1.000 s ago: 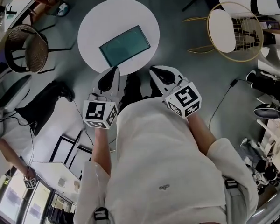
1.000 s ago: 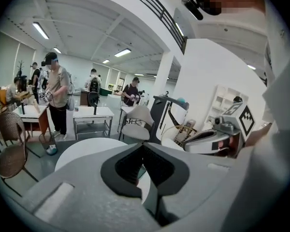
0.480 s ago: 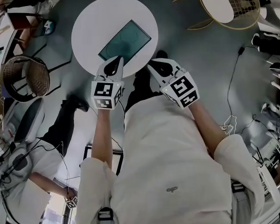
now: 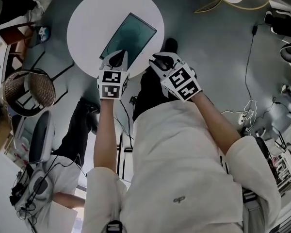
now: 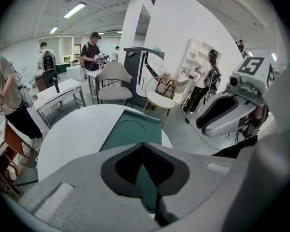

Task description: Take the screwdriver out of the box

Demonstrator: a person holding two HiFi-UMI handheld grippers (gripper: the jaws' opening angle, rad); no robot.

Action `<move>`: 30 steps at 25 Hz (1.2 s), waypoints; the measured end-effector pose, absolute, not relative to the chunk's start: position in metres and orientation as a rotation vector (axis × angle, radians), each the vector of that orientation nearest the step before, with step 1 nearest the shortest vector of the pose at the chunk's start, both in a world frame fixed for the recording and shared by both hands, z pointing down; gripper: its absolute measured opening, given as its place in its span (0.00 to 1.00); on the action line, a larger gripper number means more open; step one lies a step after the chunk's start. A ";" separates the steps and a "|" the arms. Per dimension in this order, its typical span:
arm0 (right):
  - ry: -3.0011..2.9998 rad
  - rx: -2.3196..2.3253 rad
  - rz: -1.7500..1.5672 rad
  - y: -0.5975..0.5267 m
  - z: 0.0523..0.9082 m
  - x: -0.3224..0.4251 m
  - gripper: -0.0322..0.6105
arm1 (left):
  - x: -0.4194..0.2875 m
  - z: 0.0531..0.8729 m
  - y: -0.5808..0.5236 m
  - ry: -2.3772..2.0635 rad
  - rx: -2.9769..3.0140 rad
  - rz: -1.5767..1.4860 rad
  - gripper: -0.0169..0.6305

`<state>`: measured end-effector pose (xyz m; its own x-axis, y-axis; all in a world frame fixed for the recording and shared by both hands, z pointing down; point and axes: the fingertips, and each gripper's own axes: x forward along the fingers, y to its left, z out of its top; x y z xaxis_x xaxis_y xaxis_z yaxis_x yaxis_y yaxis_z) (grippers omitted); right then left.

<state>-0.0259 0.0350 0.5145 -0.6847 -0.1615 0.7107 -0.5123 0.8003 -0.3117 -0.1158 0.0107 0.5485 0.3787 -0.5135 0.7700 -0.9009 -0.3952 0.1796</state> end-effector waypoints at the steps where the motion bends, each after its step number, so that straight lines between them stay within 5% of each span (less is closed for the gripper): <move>1: -2.273 0.499 0.664 0.034 0.523 -0.026 0.18 | -0.116 0.555 0.009 -1.198 2.039 0.857 0.04; 17: -2.097 0.452 0.593 0.031 0.625 -0.051 0.27 | -0.114 0.614 -0.012 -1.068 1.977 0.967 0.04; 30: -2.062 0.511 0.549 0.036 0.653 -0.053 0.23 | -0.104 0.612 -0.004 -1.115 1.985 1.003 0.04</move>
